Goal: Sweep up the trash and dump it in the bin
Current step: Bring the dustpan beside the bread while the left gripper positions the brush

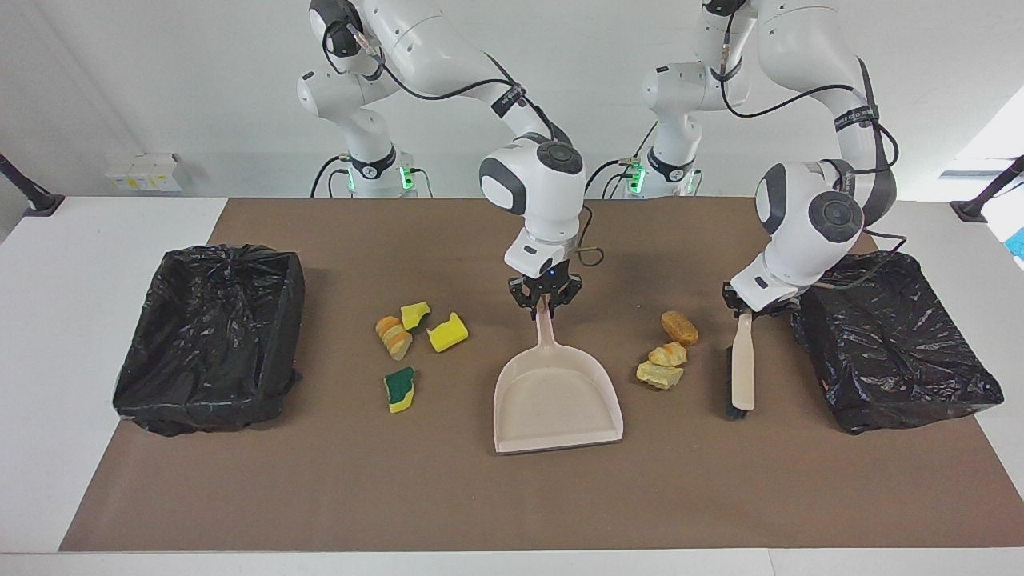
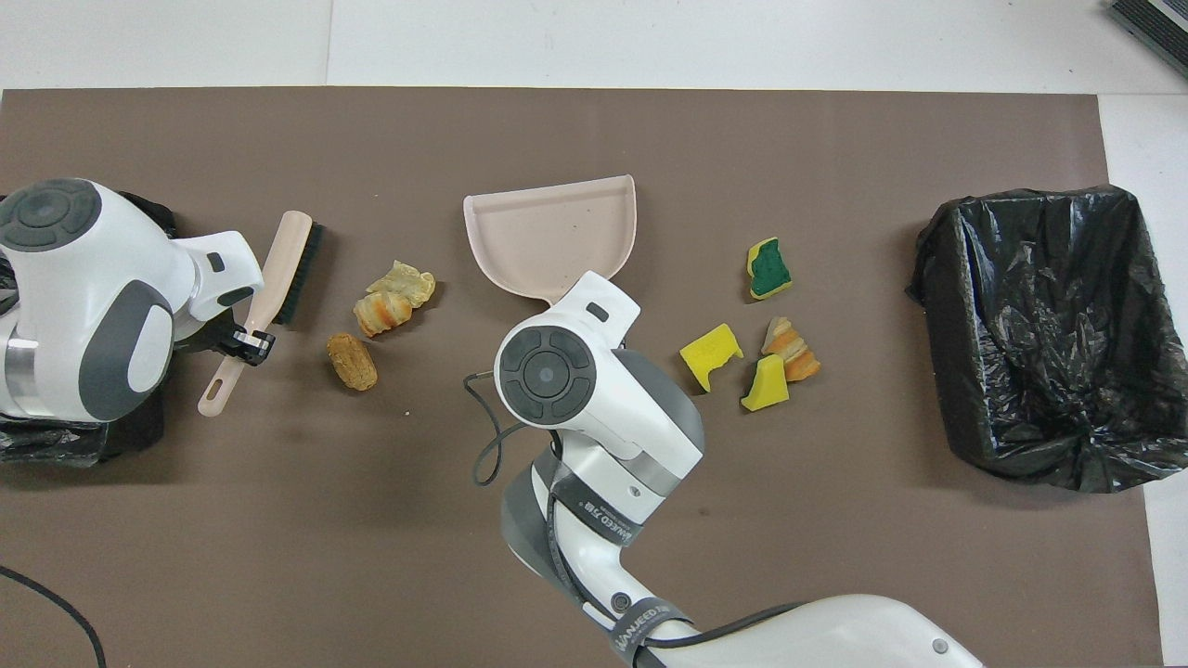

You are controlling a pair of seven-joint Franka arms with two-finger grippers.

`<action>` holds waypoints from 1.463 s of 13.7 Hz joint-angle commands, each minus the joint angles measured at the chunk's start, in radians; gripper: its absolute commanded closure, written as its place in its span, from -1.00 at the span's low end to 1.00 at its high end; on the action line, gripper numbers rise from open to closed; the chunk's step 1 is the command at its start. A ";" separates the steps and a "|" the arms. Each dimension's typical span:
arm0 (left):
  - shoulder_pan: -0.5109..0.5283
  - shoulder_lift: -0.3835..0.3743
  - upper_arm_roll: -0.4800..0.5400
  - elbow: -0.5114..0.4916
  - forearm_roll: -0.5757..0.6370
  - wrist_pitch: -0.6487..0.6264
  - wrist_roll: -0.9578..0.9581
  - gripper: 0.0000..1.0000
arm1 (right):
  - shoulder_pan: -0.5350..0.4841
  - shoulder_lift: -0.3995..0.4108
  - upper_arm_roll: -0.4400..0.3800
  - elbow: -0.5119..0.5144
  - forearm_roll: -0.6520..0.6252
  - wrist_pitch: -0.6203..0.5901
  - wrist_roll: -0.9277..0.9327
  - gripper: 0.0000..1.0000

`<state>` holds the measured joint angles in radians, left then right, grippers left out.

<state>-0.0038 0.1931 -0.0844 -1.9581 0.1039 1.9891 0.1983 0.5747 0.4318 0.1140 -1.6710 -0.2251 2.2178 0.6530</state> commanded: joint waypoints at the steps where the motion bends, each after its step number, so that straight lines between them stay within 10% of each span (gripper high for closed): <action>1: 0.002 -0.038 -0.003 -0.039 0.007 0.005 -0.083 1.00 | -0.027 -0.051 0.006 -0.012 -0.005 -0.015 -0.157 1.00; 9: -0.028 -0.081 -0.008 -0.111 -0.090 -0.001 -0.332 1.00 | -0.177 -0.180 0.006 -0.027 0.066 -0.329 -0.933 1.00; 15: -0.028 -0.081 -0.009 -0.111 -0.101 0.005 -0.321 1.00 | -0.269 -0.185 0.006 -0.088 0.062 -0.245 -1.597 1.00; 20: -0.048 -0.096 -0.011 -0.142 -0.110 0.014 -0.300 1.00 | -0.251 -0.147 0.007 -0.088 0.061 -0.201 -1.638 1.00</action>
<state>-0.0338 0.1412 -0.1067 -2.0470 0.0119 1.9872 -0.1142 0.3218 0.2785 0.1136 -1.7492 -0.1763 1.9876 -0.9545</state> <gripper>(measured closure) 0.740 0.683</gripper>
